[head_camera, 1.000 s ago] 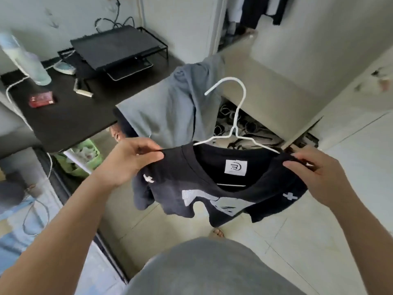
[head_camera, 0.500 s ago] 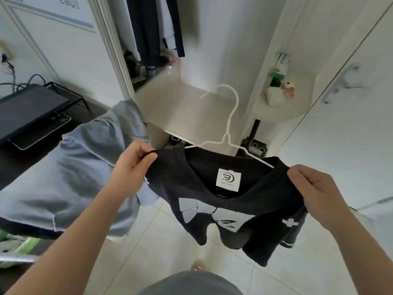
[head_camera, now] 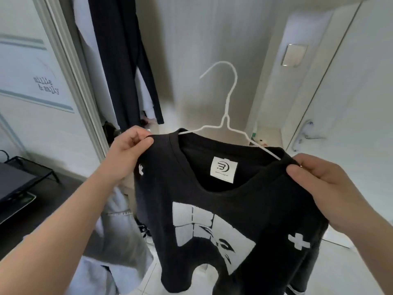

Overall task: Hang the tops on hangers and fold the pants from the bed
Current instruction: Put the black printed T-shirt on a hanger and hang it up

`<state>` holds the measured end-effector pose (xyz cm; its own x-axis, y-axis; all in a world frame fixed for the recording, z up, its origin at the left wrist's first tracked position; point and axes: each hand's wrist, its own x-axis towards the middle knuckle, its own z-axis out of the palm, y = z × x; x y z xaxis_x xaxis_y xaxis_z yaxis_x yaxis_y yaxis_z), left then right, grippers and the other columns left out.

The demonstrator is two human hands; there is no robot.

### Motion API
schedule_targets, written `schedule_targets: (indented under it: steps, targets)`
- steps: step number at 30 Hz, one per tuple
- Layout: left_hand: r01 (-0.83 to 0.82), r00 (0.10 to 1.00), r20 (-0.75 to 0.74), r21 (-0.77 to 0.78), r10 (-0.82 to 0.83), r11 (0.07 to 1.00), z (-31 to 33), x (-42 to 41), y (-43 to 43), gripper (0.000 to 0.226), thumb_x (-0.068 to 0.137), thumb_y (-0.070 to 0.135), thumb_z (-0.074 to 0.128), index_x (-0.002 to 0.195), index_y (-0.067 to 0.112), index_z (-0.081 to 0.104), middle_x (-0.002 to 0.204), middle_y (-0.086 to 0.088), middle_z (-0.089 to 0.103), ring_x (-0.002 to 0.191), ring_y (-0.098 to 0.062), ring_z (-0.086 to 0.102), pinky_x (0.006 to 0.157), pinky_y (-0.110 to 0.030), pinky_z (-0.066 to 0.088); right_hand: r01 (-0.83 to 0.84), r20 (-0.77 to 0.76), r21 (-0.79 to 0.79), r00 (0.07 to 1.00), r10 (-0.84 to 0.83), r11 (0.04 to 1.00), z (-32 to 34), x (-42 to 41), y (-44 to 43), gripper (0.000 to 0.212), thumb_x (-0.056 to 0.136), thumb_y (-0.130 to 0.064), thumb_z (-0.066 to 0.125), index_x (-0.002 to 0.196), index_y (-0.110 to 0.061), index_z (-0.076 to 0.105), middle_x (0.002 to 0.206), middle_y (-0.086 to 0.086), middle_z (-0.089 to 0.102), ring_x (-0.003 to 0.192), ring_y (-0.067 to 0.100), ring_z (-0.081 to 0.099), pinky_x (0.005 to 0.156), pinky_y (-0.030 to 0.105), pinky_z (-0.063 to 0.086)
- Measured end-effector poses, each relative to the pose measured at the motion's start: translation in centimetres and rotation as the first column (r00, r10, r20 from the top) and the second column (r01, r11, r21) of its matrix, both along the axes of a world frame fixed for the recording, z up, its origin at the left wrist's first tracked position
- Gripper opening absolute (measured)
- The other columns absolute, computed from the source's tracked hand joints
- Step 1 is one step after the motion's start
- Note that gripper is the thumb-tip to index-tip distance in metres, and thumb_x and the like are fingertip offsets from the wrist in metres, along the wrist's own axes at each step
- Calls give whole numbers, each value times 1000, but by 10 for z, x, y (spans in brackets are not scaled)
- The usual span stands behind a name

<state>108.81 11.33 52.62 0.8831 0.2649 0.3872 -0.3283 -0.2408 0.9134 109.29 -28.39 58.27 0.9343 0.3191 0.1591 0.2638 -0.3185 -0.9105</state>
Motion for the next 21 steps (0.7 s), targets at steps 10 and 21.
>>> schedule_targets:
  steps: [10, 21]
  targets:
    - [-52, 999, 5, 230, 52, 972, 80, 97, 86, 32, 96, 21, 65, 123, 38, 64, 122, 11, 66, 120, -11, 58, 110, -39, 42, 159, -3, 284, 986, -165, 945, 72, 3, 116, 31, 91, -34, 61, 73, -10, 64, 69, 10, 63, 62, 21, 58, 53, 24, 46]
    - [226, 958, 74, 401, -278, 888, 194, 73, 110, 21, 90, 39, 66, 111, 41, 68, 110, 25, 70, 106, 9, 62, 95, -19, 44, 170, -41, 574, 983, -179, 801, 176, 66, 273, 29, 98, -25, 61, 95, 2, 70, 90, 17, 76, 72, 28, 73, 62, 38, 60]
